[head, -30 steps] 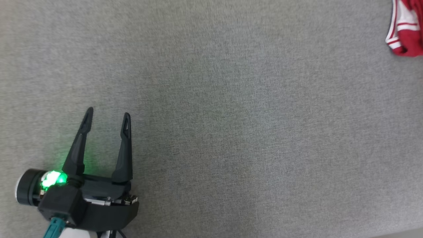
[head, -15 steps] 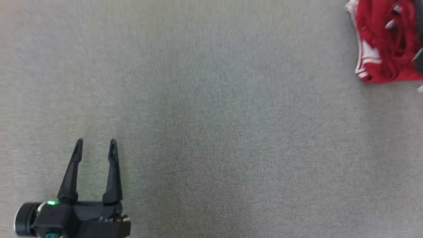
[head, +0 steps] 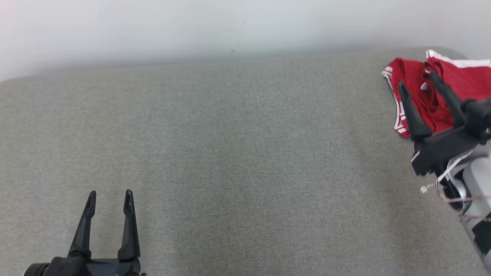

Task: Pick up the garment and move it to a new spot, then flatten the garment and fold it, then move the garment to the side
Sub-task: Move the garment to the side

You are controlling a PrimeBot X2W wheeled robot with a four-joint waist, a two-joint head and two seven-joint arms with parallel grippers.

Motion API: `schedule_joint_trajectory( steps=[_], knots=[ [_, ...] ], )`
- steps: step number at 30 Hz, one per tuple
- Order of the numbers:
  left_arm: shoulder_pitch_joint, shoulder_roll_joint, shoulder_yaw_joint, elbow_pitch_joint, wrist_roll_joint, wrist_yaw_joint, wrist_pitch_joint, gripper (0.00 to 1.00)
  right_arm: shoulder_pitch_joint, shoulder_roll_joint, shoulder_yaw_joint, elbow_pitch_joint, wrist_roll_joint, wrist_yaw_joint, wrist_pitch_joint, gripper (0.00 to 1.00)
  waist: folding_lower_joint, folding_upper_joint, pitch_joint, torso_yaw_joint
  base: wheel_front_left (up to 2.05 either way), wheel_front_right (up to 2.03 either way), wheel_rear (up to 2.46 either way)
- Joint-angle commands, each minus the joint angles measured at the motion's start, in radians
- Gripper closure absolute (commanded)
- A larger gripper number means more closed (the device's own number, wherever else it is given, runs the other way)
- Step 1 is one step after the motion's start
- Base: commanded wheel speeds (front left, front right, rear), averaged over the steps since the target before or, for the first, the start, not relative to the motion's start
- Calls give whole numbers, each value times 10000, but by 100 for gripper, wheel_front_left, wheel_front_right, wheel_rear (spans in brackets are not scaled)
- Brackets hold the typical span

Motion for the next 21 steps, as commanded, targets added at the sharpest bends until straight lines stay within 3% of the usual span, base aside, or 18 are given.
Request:
schedule_joint_trajectory(
  steps=[1, 21],
  knots=[
    [190, -45, 12, 67, -58, -13, -27, 0, 417, 103, -176, -181, -93, -25, -37, 0, 3, 1, -572, 382, 0, 0, 0],
    [514, -175, 215, 547, -135, -89, -27, 0, 5525, 2144, -3446, -4156, -1085, -25, 671, 0, 3, 1, -1351, 593, 0, 0, 0]
  ],
)
